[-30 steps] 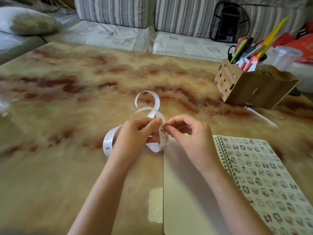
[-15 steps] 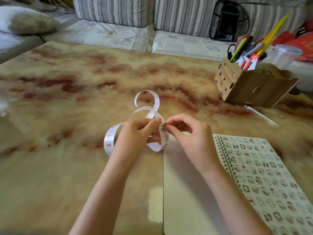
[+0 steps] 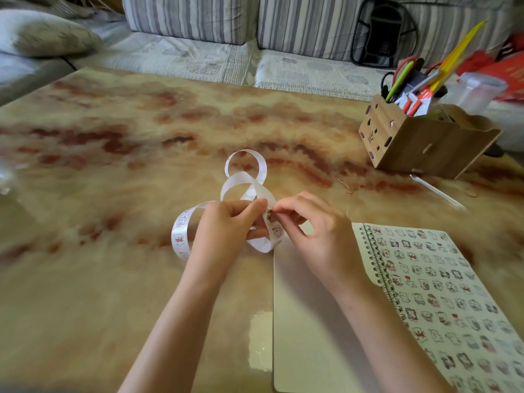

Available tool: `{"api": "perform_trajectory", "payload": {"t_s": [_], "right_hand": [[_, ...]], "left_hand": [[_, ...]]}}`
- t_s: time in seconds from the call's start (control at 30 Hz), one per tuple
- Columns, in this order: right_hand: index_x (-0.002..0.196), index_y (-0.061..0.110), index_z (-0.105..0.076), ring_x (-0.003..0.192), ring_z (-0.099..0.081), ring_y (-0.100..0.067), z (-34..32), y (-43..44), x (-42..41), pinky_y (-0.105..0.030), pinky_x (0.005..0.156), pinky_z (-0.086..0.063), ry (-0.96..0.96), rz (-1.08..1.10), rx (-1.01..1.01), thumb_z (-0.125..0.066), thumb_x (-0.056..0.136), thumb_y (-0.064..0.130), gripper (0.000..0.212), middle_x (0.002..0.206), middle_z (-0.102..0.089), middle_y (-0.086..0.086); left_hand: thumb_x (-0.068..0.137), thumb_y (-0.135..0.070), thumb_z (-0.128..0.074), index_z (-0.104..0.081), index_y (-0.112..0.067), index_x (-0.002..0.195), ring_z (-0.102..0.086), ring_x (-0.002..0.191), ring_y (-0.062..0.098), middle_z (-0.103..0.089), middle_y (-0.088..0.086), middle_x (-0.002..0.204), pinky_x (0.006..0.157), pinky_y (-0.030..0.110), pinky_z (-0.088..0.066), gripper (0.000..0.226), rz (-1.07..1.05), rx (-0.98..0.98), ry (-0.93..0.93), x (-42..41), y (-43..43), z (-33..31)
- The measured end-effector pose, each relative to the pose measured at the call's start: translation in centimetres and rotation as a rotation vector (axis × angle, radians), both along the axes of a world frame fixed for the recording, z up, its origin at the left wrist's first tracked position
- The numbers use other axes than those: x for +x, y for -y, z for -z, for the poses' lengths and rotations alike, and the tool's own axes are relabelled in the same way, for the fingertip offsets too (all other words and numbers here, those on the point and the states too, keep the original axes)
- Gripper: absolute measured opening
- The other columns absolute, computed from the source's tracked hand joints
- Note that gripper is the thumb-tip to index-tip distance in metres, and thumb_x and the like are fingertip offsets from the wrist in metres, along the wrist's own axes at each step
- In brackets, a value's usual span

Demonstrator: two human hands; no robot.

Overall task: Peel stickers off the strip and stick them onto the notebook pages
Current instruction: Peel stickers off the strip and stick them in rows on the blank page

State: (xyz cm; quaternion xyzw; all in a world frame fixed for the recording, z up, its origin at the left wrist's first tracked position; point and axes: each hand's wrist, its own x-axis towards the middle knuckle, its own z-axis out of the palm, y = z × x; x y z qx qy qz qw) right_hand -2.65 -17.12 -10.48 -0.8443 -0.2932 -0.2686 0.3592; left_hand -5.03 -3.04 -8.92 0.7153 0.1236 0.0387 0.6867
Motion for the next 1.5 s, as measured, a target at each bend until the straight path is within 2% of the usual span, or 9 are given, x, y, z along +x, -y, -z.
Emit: {"api": "perform_trajectory", "payload": {"t_s": [0.23, 0.4, 0.5, 0.63, 0.7, 0.93, 1.17, 1.33, 1.5], "right_hand": [[0.087, 0.017, -0.071, 0.072, -0.06, -0.016, -0.2, 0.0, 0.0, -0.035, 0.064, -0.051, -0.172, -0.045, 0.121, -0.068, 0.085, 0.015, 0.004, 0.085, -0.063, 0.007], [0.083, 0.018, -0.067, 0.083, -0.047, -0.008, -0.2, -0.2, 0.0, -0.013, 0.078, -0.036, -0.296, 0.013, 0.112, -0.069, 0.085, 0.019, 0.004, 0.085, -0.06, 0.014], [0.083, 0.02, -0.065, 0.083, -0.042, -0.003, -0.7, -0.3, -0.2, -0.011, 0.08, -0.033, -0.327, 0.018, 0.111, -0.067, 0.087, 0.02, 0.005, 0.083, -0.058, 0.017], [0.08, 0.02, -0.065, 0.071, -0.051, -0.006, -2.3, 0.0, -0.5, -0.012, 0.07, -0.04, -0.556, -0.059, 0.313, -0.065, 0.088, 0.015, 0.009, 0.077, -0.063, 0.011], [0.082, 0.016, -0.067, 0.062, -0.053, 0.002, -2.8, 0.8, 0.2, -0.011, 0.063, -0.042, -0.679, -0.033, 0.37, -0.065, 0.088, 0.012, 0.008, 0.071, -0.064, 0.013], [0.08, 0.012, -0.07, 0.053, -0.052, -0.007, -1.8, 1.9, 2.6, -0.02, 0.05, -0.035, -1.015, 0.13, 0.185, -0.069, 0.083, 0.013, 0.004, 0.074, -0.069, -0.004], [0.077, 0.008, -0.073, 0.043, -0.045, -0.004, -1.6, 0.5, 3.7, -0.013, 0.038, -0.029, -1.028, 0.202, 0.143, -0.072, 0.078, 0.013, 0.006, 0.047, -0.059, 0.011], [0.076, 0.007, -0.073, 0.045, -0.044, -0.006, -1.3, 0.3, 3.7, -0.013, 0.038, -0.028, -1.03, 0.206, 0.15, -0.072, 0.077, 0.012, 0.005, 0.061, -0.064, 0.003], [0.08, 0.002, -0.074, 0.044, -0.044, -0.007, -0.9, 0.3, 3.7, -0.016, 0.04, -0.028, -1.001, 0.227, 0.179, -0.073, 0.075, 0.011, 0.01, 0.066, -0.067, -0.003]], "left_hand": [[0.09, -0.024, -0.061, -0.07, 0.007, 0.078, -0.069, 0.079, 0.033, -0.072, 0.016, 0.074, 0.085, 0.048, -0.054, 0.035, -0.057, 0.071, 0.008, 0.1, 0.0, 0.0], [0.091, -0.026, -0.059, -0.074, -0.007, 0.081, -0.072, 0.07, 0.015, -0.074, 0.006, 0.074, 0.08, 0.038, -0.058, 0.026, -0.031, 0.114, -0.007, 0.0, -0.1, 0.2], [0.092, -0.025, -0.059, -0.074, -0.009, 0.085, -0.072, 0.071, 0.015, -0.074, 0.008, 0.079, 0.075, 0.03, -0.059, 0.024, -0.038, 0.12, -0.006, 0.2, -0.2, 0.4], [0.092, -0.024, -0.058, -0.073, -0.008, 0.087, -0.071, 0.071, 0.014, -0.074, 0.008, 0.08, 0.074, 0.03, -0.059, 0.023, -0.072, 0.155, -0.014, 0.4, -0.5, 0.7], [0.092, -0.024, -0.057, -0.073, -0.01, 0.087, -0.07, 0.065, 0.007, -0.073, 0.003, 0.079, 0.067, 0.02, -0.057, 0.022, -0.081, 0.189, -0.021, 0.5, -0.9, 0.9], [0.093, -0.024, -0.056, -0.073, -0.011, 0.085, -0.068, 0.065, 0.009, -0.073, -0.001, 0.077, 0.048, 0.007, -0.044, 0.022, -0.067, 0.273, -0.069, 0.8, -2.0, 1.1], [0.092, -0.026, -0.057, -0.072, -0.016, 0.08, -0.069, 0.071, 0.01, -0.072, -0.008, 0.074, 0.053, 0.009, -0.044, 0.022, -0.044, 0.316, -0.072, 0.8, -2.0, 1.2], [0.092, -0.028, -0.057, -0.072, -0.018, 0.08, -0.069, 0.076, 0.007, -0.072, -0.008, 0.075, 0.068, 0.019, -0.049, 0.022, -0.035, 0.303, -0.072, 0.9, -2.1, 1.2], [0.092, -0.028, -0.056, -0.072, -0.019, 0.08, -0.065, 0.07, 0.001, -0.072, -0.008, 0.075, 0.056, 0.006, -0.043, 0.021, -0.033, 0.321, -0.076, 0.9, -2.2, 1.2]]}}
